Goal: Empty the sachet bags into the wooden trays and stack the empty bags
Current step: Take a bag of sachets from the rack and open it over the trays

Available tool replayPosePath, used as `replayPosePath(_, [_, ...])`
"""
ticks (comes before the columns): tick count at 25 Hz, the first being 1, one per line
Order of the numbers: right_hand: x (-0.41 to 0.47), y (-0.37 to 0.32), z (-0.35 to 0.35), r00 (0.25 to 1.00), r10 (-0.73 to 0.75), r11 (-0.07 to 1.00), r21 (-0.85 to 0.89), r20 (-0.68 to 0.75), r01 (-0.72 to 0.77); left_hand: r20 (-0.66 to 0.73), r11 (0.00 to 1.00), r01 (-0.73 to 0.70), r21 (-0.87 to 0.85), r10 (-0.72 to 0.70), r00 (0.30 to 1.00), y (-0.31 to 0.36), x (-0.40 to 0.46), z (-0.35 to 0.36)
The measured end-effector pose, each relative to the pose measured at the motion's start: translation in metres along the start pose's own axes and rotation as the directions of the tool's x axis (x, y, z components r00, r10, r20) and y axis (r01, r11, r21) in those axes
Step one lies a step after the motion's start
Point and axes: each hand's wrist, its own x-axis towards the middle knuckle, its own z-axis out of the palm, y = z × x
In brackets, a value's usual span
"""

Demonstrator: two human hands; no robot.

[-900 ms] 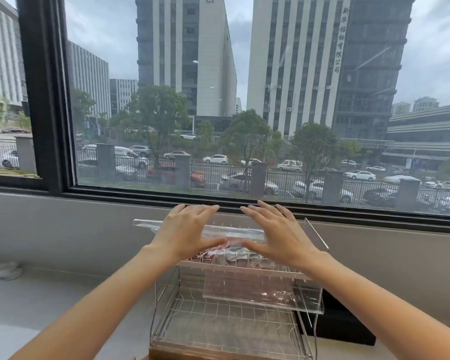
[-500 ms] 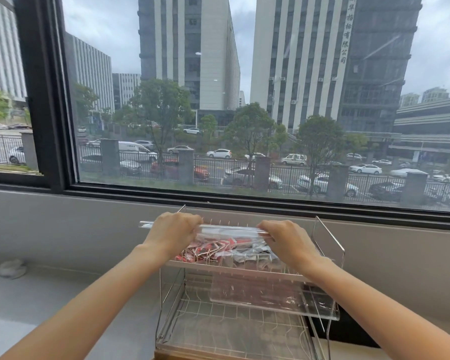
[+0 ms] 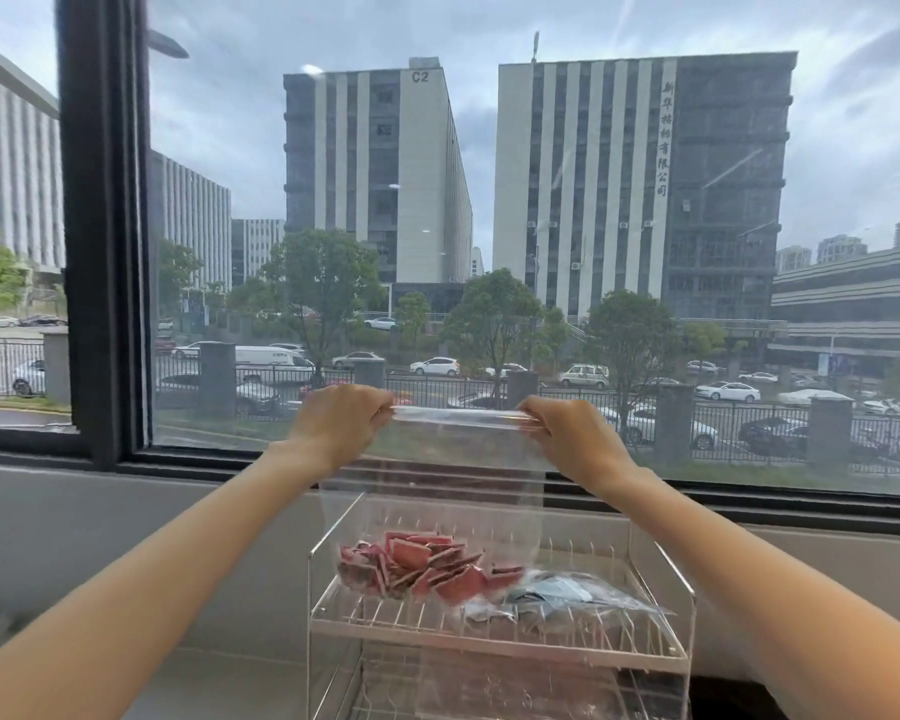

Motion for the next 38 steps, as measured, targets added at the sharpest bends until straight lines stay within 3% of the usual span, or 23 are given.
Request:
replayPosePath(8, [-0.003,0.002,-0.055,0.975,-0.006,1.0,0.026,-0.221,0.012,-0.315,0.985,-0.174,-0.001,0.165,0.935,0.032,0.007,-0.035])
replayPosePath(13, [-0.027,0.01,-0.071,0.955,-0.057,0.996,0.042,-0.291,0.072,-0.348,0.969,-0.233,-0.082,0.191,0.918,0.051,-0.006,-0.034])
replayPosePath(17, [-0.06,0.016,-0.074,0.961,-0.036,0.996,0.072,-0.273,0.057,-0.309,0.955,-0.254,-0.153,0.198,0.93,0.071,-0.031,-0.029])
replayPosePath(21, [-0.106,0.021,-0.067,0.975,0.018,0.996,0.087,-0.222,0.001,-0.319,0.919,-0.373,-0.13,0.318,0.893,0.083,-0.059,-0.012])
replayPosePath(26, [-0.164,0.026,-0.044,0.983,0.112,0.985,0.15,-0.146,-0.09,-0.263,0.92,-0.357,-0.163,0.308,0.914,0.097,-0.098,0.027])
replayPosePath(29, [-0.195,0.029,-0.034,0.981,0.172,0.973,0.172,-0.094,-0.154,-0.147,0.916,-0.335,-0.22,0.308,0.94,0.109,-0.124,0.047])
replayPosePath(38, [-0.261,0.056,-0.006,0.949,0.294,0.947,0.099,0.111,-0.305,0.047,0.9,-0.279,-0.336,0.312,0.949,0.138,-0.176,0.09])
